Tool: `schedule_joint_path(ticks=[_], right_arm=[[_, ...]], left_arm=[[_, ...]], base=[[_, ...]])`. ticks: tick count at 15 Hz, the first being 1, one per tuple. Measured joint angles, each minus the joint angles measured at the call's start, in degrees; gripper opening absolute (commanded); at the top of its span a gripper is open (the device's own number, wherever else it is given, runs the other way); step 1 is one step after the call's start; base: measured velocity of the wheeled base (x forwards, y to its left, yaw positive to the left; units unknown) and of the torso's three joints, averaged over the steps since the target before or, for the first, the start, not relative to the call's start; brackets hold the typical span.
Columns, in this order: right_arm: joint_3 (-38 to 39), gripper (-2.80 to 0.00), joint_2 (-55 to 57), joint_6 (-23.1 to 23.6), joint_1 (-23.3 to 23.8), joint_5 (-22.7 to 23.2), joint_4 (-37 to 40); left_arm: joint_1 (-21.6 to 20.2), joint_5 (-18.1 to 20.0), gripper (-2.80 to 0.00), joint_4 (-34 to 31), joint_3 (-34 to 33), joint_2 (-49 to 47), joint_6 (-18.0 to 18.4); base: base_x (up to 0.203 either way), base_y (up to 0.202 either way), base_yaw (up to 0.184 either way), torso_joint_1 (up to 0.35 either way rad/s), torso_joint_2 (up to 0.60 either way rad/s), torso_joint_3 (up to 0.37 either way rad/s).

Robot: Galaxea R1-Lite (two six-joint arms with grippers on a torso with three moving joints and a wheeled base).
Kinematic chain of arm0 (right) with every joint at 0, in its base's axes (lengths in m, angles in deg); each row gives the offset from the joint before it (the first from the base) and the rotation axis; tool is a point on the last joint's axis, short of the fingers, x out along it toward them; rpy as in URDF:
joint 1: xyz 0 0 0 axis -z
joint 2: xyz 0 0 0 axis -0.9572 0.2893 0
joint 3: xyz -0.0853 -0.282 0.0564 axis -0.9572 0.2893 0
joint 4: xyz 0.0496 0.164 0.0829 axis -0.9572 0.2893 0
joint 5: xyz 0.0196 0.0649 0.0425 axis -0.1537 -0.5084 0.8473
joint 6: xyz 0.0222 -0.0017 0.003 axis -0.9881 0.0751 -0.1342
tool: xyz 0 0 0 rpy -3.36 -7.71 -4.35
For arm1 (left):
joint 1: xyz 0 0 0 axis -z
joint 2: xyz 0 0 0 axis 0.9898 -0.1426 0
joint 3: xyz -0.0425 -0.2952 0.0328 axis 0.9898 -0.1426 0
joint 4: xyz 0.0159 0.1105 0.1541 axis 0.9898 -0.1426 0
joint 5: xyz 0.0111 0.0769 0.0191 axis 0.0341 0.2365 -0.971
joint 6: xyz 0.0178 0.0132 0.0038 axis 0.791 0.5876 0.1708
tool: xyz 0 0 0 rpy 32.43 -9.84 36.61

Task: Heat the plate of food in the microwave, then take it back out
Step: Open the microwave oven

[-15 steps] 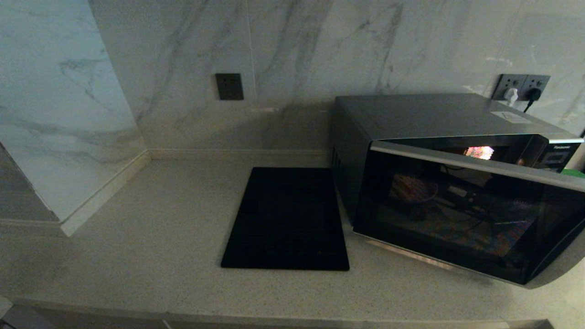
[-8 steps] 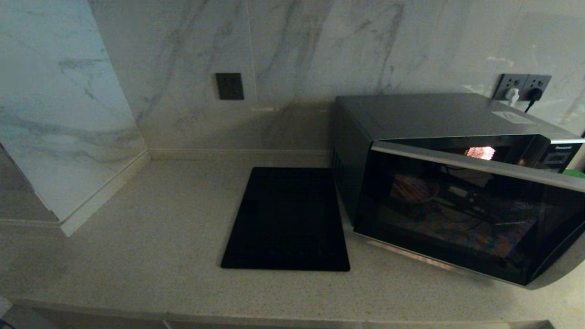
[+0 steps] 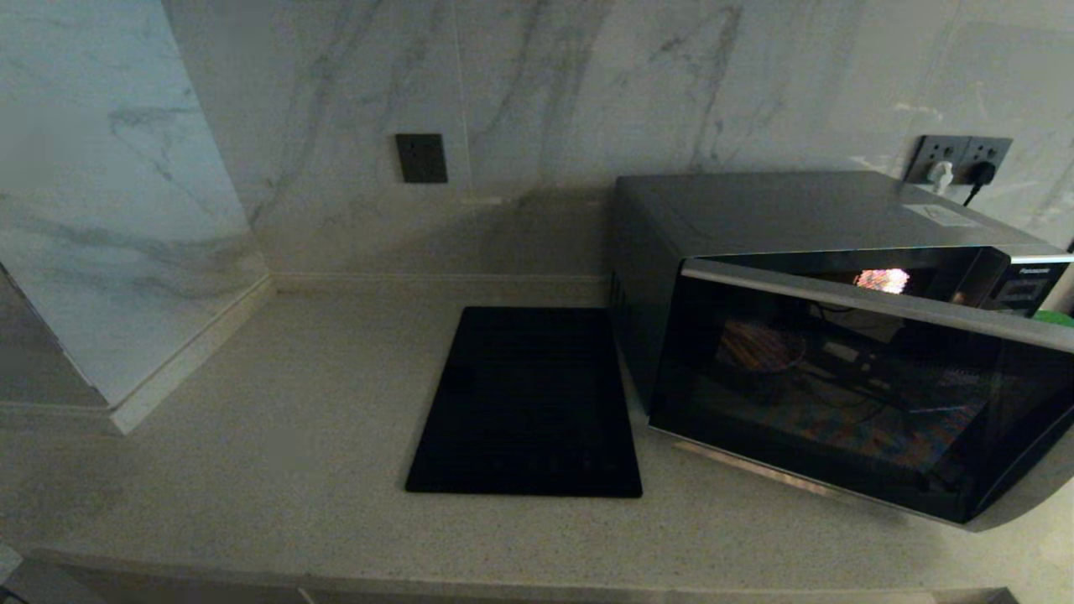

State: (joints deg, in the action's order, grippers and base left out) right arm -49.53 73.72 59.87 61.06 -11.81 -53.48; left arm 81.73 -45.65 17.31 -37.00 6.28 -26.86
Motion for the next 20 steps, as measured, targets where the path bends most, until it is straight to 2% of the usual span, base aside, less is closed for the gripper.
schedule_joint_path(ticks=[2,5,6,7,9,11,13,14,15,17,20], right_arm=[[3.1,-2.80,-0.4,0.1,5.8,0.0,8.9],[1.6,-2.80,-2.5,0.0,14.5,0.2,23.7],[0.8,-2.80,-3.3,-0.3,16.7,1.8,26.5],[0.0,-2.80,-4.1,-1.5,18.5,4.6,29.3],[-1.4,-2.80,-5.4,-7.3,20.7,10.7,34.7],[-3.2,-2.80,-6.6,-14.7,23.3,22.1,42.1],[-5.2,-2.80,-7.7,-25.1,25.3,37.6,53.5],[-7.0,-2.80,-8.3,-32.4,26.0,45.3,61.4],[-9.7,-2.80,-8.7,-40.2,26.4,51.0,69.6],[-17.4,-2.80,-8.5,-59.5,26.6,58.1,88.4],[-28.9,-2.80,-5.4,-87.7,24.9,63.9,111.8]], left_arm=[[-0.1,0.0,-2.80,0.0,0.0,0.0,0.0],[0.0,0.0,-2.80,0.0,0.0,0.0,0.0],[0.0,0.0,-2.80,0.0,0.0,0.0,0.0],[0.0,0.0,-2.80,0.0,0.0,0.0,0.0],[0.0,0.0,-2.80,0.0,0.0,0.0,0.0],[0.0,0.0,-2.80,0.0,0.0,0.0,0.0],[0.0,0.0,-2.80,0.0,0.0,0.0,0.0],[0.0,0.0,-2.80,0.0,0.0,0.0,0.0],[-0.1,0.0,-2.80,0.0,0.0,0.0,0.0],[0.0,0.0,-2.80,0.0,0.0,0.0,0.0],[0.0,0.0,-2.80,0.0,0.0,0.0,0.0]], base=[[0.000,0.000,0.000,0.000,0.00,0.000],[0.000,0.000,0.000,0.000,0.00,0.000],[0.000,0.000,0.000,0.000,0.00,0.000],[0.000,0.000,0.000,0.000,0.00,0.000],[0.000,0.000,0.000,0.000,0.00,0.000],[0.000,0.000,0.000,0.000,0.00,0.000],[0.000,0.000,0.000,0.000,0.00,0.000],[0.000,0.000,0.000,0.000,0.00,0.000],[0.000,0.000,0.000,0.000,0.00,0.000],[0.000,0.000,0.000,0.000,0.00,0.000],[0.000,0.000,0.000,0.000,0.00,0.000]])
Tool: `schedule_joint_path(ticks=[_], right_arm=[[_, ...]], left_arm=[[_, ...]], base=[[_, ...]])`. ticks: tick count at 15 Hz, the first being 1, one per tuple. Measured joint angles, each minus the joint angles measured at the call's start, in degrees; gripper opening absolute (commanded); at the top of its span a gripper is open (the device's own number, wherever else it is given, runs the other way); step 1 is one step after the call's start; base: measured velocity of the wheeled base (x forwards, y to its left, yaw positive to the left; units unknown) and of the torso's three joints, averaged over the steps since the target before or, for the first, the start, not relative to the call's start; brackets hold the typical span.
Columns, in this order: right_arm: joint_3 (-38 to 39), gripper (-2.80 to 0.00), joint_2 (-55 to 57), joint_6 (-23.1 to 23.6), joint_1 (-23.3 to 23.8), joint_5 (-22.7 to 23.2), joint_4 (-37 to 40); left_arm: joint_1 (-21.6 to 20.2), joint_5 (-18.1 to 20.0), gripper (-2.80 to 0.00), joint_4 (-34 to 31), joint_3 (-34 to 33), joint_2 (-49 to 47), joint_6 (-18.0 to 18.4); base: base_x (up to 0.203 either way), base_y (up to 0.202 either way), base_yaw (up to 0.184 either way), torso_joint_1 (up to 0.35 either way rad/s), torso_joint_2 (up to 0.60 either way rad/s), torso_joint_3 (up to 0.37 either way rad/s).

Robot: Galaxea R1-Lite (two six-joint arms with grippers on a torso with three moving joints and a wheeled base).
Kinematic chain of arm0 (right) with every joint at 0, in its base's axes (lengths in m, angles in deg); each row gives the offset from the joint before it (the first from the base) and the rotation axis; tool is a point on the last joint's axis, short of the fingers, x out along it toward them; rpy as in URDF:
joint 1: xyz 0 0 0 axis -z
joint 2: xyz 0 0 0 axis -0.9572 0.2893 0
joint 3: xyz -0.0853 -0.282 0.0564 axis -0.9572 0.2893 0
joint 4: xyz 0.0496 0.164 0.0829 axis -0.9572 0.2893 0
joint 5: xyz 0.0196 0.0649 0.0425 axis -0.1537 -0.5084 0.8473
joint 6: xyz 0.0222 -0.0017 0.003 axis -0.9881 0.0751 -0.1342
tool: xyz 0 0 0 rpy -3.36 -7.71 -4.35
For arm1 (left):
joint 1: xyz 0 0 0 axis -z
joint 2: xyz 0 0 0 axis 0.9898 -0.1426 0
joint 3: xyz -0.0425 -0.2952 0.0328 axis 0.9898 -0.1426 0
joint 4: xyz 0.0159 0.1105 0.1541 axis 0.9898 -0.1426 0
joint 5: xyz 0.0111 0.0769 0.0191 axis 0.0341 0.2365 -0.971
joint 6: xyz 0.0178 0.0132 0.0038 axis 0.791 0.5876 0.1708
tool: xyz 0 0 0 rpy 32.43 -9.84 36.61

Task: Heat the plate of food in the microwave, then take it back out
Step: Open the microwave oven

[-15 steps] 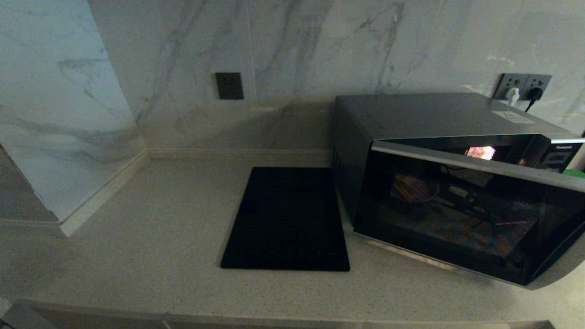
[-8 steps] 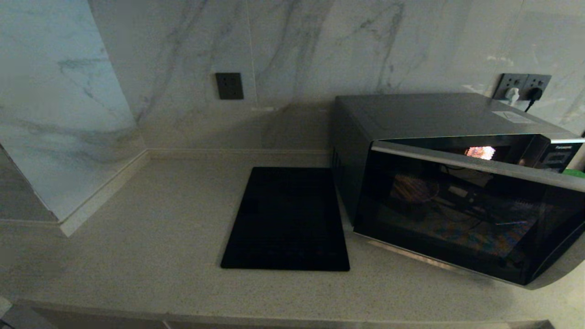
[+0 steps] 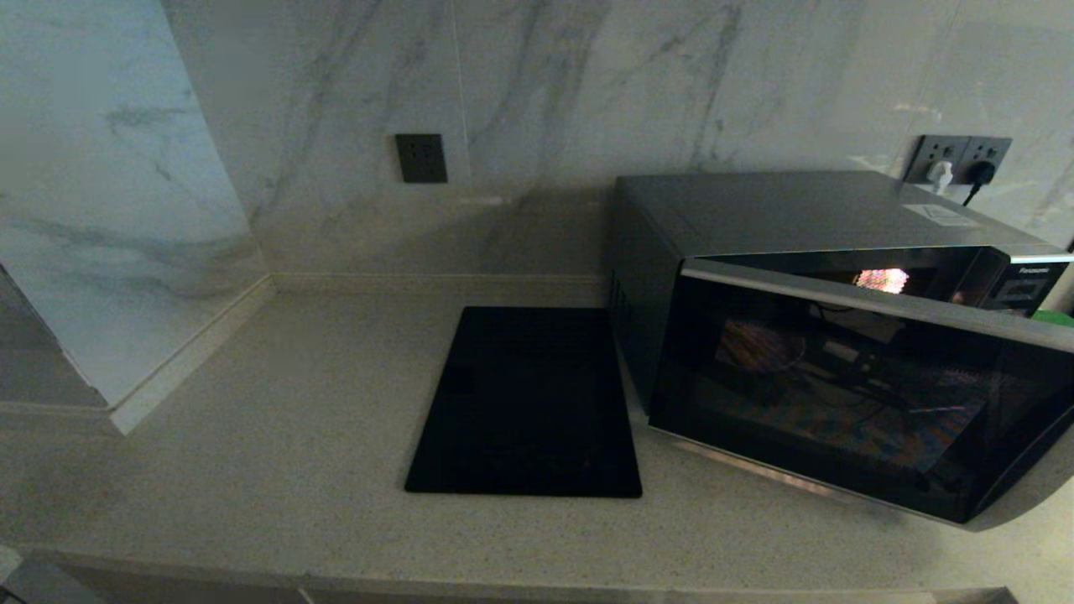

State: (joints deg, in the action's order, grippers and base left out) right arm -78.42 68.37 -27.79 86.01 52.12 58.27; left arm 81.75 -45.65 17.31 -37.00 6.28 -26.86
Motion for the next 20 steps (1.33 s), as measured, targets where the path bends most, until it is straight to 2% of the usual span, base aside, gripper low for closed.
schedule_joint_path(ticks=[2,4,6,14,20], right_arm=[[-6.1,-2.80,3.3,-17.2,-3.5,2.2,12.6],[-11.1,-2.80,6.8,-31.5,-7.1,6.3,24.4],[-13.1,-2.80,9.4,-38.7,-8.4,10.0,30.9],[-16.4,-2.80,16.4,-39.5,-8.7,10.0,32.9],[-17.8,-2.80,19.1,-39.3,-6.1,9.9,32.8]], left_arm=[[0.0,0.0,-2.80,0.0,0.0,0.0,0.0],[0.0,0.0,-2.80,0.0,0.0,0.0,0.0],[0.0,0.0,-2.80,0.0,0.0,0.0,0.0],[-0.1,0.0,-2.80,0.0,0.0,0.0,0.0],[0.0,0.0,-2.80,0.0,0.0,0.0,0.0]], base=[[0.000,0.000,0.000,0.000,0.00,0.000],[0.000,0.000,0.000,0.000,0.00,0.000],[0.000,0.000,0.000,0.000,0.00,0.000],[0.000,0.000,0.000,0.000,0.00,0.000],[0.000,0.000,0.000,0.000,0.00,0.000]])
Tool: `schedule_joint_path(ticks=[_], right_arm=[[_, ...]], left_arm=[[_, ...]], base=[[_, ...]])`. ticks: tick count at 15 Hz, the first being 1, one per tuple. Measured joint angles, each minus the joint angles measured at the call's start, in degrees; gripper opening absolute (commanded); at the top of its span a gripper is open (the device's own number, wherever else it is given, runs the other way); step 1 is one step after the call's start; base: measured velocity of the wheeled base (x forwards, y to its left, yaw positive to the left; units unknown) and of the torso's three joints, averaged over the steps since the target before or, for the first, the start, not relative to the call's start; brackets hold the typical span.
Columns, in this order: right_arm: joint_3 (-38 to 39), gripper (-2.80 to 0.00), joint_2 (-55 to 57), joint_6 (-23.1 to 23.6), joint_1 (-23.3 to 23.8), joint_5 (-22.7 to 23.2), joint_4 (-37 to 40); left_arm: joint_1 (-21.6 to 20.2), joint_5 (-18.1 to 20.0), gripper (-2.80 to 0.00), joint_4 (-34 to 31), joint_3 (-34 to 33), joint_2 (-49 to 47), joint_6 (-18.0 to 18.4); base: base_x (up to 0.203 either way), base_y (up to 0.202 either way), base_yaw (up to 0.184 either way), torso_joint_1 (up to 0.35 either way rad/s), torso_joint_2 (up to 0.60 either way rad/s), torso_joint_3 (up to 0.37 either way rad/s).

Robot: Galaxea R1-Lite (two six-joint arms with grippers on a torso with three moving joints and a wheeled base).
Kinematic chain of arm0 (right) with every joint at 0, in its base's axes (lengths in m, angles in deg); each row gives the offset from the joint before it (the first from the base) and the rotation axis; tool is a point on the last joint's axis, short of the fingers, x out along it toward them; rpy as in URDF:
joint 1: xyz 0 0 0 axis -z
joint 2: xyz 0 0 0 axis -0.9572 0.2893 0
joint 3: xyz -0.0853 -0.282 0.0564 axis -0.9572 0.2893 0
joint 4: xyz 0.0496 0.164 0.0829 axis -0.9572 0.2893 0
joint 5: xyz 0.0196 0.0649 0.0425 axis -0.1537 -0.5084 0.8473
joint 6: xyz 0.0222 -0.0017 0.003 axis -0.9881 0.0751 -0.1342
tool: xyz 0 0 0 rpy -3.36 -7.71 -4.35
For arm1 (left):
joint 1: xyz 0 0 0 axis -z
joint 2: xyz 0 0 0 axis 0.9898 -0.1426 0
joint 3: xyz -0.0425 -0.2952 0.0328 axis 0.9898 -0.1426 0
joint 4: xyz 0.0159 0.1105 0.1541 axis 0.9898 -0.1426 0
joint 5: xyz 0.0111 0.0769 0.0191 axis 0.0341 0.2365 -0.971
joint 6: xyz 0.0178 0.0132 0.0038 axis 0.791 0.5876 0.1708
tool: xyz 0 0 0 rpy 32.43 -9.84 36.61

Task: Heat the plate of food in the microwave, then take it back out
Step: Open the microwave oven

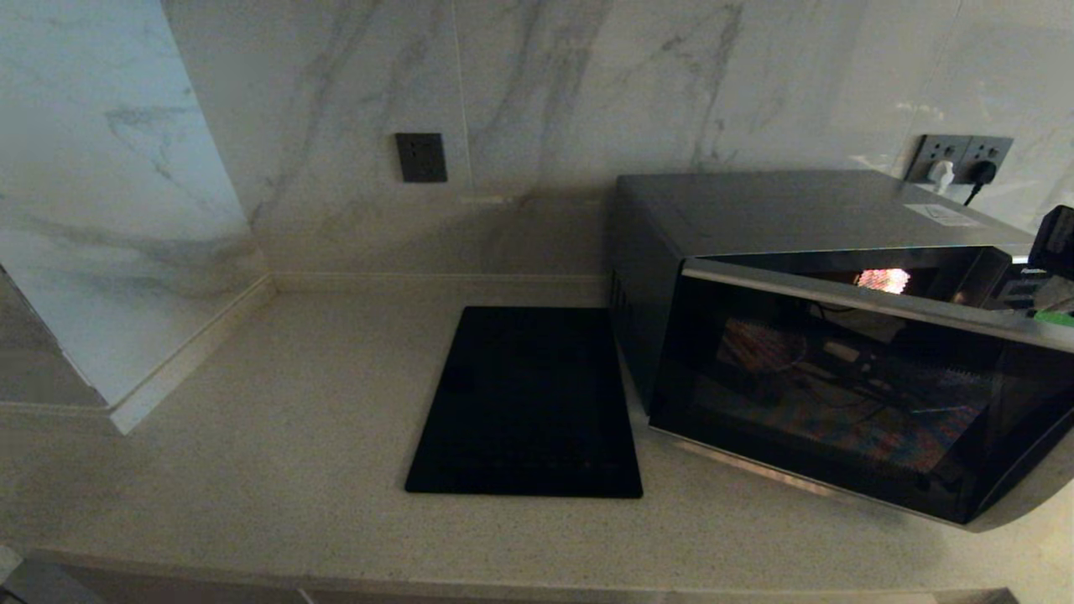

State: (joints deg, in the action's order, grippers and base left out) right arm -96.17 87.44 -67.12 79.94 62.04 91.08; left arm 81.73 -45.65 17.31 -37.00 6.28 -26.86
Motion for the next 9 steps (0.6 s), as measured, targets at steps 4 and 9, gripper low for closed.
schedule_joint_path(ticks=[4,9], right_arm=[[-1.0,-2.80,1.7,0.2,1.1,0.0,-0.1],[1.6,-2.80,1.5,0.4,1.4,0.1,0.0]], left_arm=[[-0.1,0.0,-2.80,0.0,0.0,0.0,0.0],[-0.1,0.0,-2.80,0.0,0.0,0.0,0.0]], base=[[0.000,0.000,0.000,0.000,0.00,0.000],[0.000,0.000,0.000,0.000,0.00,0.000]])
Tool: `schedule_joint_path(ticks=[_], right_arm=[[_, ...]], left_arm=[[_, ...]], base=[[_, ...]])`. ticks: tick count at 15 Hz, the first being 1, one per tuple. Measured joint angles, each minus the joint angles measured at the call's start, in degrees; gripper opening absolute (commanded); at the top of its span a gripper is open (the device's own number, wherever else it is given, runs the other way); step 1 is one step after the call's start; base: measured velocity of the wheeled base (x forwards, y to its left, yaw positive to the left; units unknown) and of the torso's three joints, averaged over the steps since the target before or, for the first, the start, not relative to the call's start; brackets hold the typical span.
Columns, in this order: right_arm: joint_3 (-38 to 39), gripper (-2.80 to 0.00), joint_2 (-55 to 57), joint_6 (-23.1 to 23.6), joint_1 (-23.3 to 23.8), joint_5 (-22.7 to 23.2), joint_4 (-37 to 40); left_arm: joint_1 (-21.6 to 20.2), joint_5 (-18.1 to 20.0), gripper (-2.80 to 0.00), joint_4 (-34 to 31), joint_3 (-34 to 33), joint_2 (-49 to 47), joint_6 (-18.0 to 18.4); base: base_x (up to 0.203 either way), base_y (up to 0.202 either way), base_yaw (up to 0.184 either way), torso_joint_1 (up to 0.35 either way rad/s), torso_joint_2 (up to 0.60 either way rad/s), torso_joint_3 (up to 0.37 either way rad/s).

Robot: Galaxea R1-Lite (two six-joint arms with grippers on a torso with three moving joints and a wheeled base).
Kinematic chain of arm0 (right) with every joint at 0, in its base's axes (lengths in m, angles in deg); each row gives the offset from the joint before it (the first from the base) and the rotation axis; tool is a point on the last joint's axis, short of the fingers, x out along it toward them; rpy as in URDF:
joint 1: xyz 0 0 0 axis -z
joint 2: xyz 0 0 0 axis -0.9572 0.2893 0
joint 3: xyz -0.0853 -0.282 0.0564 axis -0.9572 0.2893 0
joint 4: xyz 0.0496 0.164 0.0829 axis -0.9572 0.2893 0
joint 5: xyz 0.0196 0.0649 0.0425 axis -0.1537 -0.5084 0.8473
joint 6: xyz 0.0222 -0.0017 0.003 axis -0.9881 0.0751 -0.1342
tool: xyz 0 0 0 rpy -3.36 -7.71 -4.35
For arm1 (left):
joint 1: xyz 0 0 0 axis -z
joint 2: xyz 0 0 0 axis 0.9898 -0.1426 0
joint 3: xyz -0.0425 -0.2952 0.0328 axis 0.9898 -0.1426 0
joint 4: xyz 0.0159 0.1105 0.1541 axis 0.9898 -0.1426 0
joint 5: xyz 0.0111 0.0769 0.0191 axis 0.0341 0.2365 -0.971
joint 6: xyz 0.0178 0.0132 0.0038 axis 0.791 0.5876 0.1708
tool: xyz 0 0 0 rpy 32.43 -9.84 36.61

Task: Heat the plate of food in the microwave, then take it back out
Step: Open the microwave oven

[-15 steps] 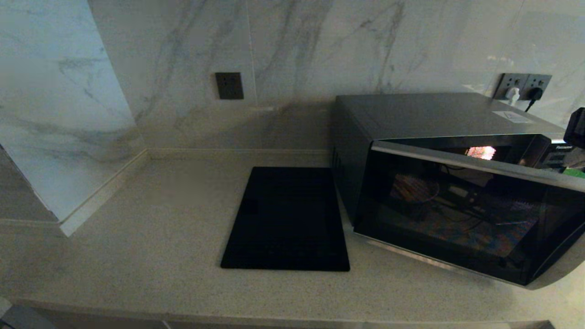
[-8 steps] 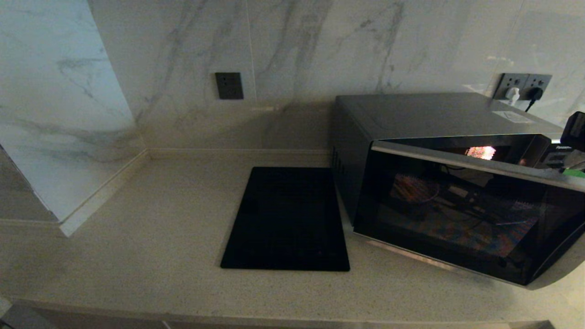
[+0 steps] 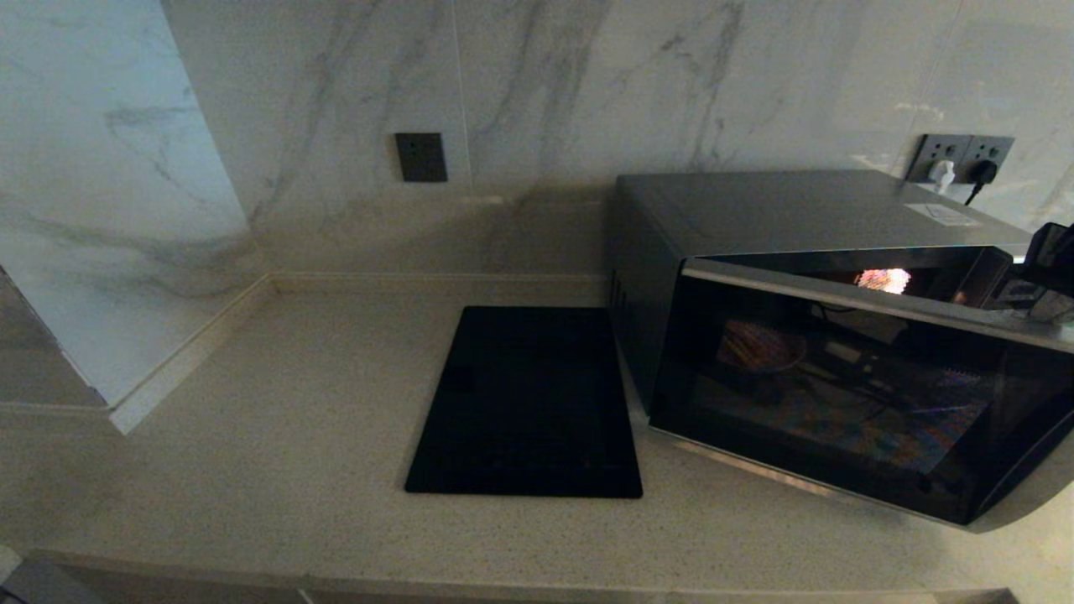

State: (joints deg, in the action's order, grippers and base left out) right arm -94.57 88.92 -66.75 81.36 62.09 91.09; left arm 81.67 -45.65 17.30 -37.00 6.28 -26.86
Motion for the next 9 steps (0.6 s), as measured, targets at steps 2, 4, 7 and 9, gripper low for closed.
schedule_joint_path(ticks=[2,4,7,9], right_arm=[[2.3,-2.80,-1.2,1.6,-0.1,0.0,0.2],[5.9,-2.80,-3.6,4.6,-0.5,0.2,0.1],[11.2,-2.80,-8.3,6.1,-3.4,0.3,0.1],[14.6,-2.80,-12.0,6.3,-7.3,0.2,0.1]], left_arm=[[0.1,0.0,-2.80,0.0,0.0,0.0,0.0],[0.1,0.0,-2.80,0.0,0.0,0.0,0.0],[0.1,0.0,-2.80,0.0,0.0,0.0,0.0],[0.1,0.0,-2.80,0.0,0.0,0.0,0.0]], base=[[0.000,0.000,0.000,0.000,0.00,0.000],[0.000,0.000,0.000,0.000,0.00,0.000],[0.000,0.000,0.000,0.000,0.00,0.000],[0.000,0.000,0.000,0.000,0.00,0.000]])
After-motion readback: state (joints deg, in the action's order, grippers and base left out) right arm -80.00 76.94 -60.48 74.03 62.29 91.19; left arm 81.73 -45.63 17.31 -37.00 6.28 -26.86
